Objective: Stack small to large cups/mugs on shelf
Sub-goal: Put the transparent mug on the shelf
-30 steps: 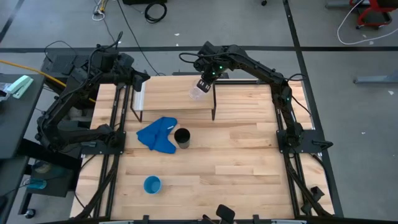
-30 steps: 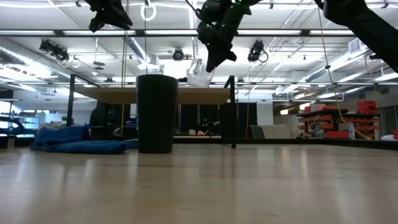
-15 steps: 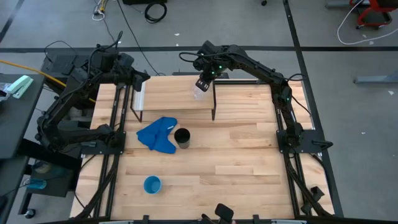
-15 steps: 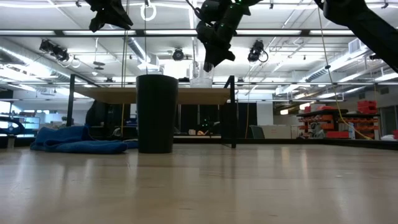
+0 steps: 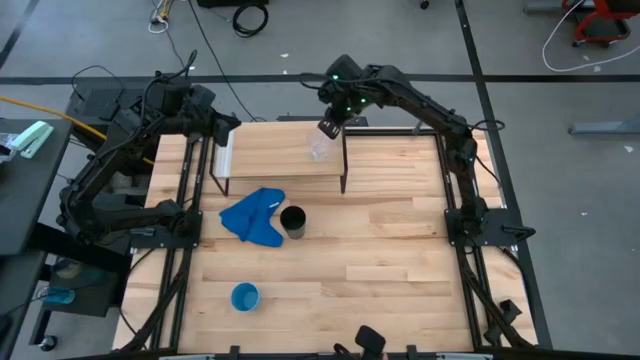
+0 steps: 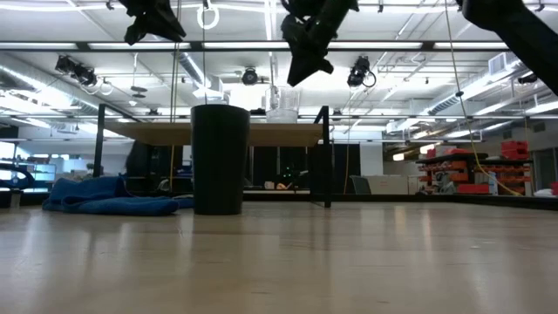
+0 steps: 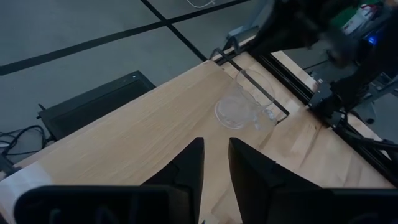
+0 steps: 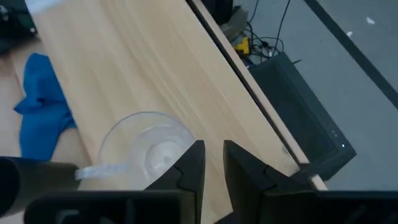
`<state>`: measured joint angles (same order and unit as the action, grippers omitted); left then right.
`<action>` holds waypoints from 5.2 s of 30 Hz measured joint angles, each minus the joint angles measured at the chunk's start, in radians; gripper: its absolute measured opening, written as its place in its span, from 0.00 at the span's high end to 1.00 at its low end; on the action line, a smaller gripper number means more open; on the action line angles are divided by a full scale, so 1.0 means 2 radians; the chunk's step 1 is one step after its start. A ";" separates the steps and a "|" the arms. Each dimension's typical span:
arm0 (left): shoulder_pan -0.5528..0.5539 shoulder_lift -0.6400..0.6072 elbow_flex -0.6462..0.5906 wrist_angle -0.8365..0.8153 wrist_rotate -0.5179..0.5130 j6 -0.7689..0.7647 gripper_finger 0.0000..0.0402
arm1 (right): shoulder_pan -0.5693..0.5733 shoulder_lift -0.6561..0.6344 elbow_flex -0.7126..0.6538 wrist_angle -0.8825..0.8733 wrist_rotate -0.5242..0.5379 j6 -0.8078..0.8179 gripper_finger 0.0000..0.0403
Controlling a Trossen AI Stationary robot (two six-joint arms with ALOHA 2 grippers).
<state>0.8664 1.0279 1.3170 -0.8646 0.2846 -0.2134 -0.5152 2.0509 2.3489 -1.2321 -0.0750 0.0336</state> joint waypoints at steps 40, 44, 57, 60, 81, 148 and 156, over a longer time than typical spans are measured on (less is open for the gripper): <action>0.000 0.000 0.000 0.000 -0.006 0.013 0.77 | 0.038 -0.024 -0.088 0.013 0.039 0.090 0.98; 0.000 0.000 0.000 0.000 -0.006 0.013 0.78 | 0.025 -0.024 -0.088 0.027 0.039 0.090 0.99; 0.000 0.000 0.000 0.000 -0.008 0.013 0.78 | 0.036 -0.025 -0.078 0.025 0.024 0.104 0.99; 0.000 0.000 0.000 0.000 -0.008 0.021 0.77 | 0.050 -0.025 -0.078 0.026 0.024 0.104 0.99; 0.000 0.000 0.000 0.000 -0.021 0.026 0.79 | 0.039 -0.024 -0.082 -0.001 0.025 0.072 0.98; 0.000 0.000 0.000 0.011 -0.021 0.024 0.76 | 0.022 -0.024 -0.122 0.056 0.024 0.214 0.83; 0.000 0.000 0.000 0.011 -0.021 0.024 0.78 | 0.022 -0.023 -0.130 0.083 0.024 0.208 0.83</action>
<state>0.8664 1.0283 1.3173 -0.8417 0.2436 -0.1654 -0.4713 2.0045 2.0888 -1.0657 -0.0264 0.4496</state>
